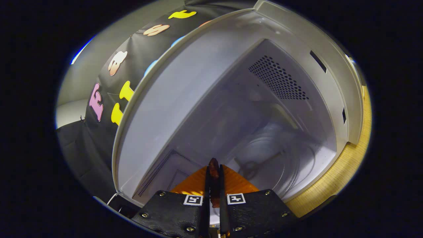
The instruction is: Open the microwave, put the food inside, and close the microwave door.
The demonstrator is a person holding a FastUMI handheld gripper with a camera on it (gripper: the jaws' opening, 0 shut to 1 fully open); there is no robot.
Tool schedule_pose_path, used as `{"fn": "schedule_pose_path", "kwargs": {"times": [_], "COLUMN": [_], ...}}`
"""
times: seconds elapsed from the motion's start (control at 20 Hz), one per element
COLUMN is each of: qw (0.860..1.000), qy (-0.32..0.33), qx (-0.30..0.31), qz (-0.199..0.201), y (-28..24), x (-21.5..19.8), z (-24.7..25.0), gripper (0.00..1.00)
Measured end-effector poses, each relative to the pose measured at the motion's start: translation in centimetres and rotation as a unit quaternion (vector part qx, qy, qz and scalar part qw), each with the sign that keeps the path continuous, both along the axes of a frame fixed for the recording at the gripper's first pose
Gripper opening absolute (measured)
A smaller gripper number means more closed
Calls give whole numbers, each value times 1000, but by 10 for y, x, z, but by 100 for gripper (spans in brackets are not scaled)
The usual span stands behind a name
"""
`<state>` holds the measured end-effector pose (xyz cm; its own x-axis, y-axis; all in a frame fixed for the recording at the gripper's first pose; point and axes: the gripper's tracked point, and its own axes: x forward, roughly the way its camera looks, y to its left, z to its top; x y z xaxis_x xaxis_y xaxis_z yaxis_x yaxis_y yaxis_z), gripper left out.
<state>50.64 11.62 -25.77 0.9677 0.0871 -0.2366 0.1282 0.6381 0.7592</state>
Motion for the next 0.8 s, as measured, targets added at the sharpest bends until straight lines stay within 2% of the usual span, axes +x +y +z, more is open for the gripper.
{"fn": "schedule_pose_path", "kwargs": {"times": [0.05, 0.15, 0.2, 0.25, 0.4, 0.45, 0.55, 0.6, 0.7, 0.8], "qw": [1000, 999, 998, 997, 995, 994, 992, 988, 978, 974], "qy": [9, 23, 28, 27, 49, 54, 46, 33, -5, -22], "qx": [-12, -31, -44, -56, -83, -86, -118, -149, -205, -224], "qz": [-11, -28, -34, -34, -35, -27, -26, -35, -49, -30], "y": [-6, -17, -18, -21, -26, -25, -28, -34, -42, -38], "x": [3, 6, 9, 10, 5, 2, -6, -8, -11, -15], "z": [-7, -19, -26, -29, -42, -44, -38, -30, -7, 3], "gripper": [12, 19, 30, 34, 66, 74, 77, 88, 89, 89]}}
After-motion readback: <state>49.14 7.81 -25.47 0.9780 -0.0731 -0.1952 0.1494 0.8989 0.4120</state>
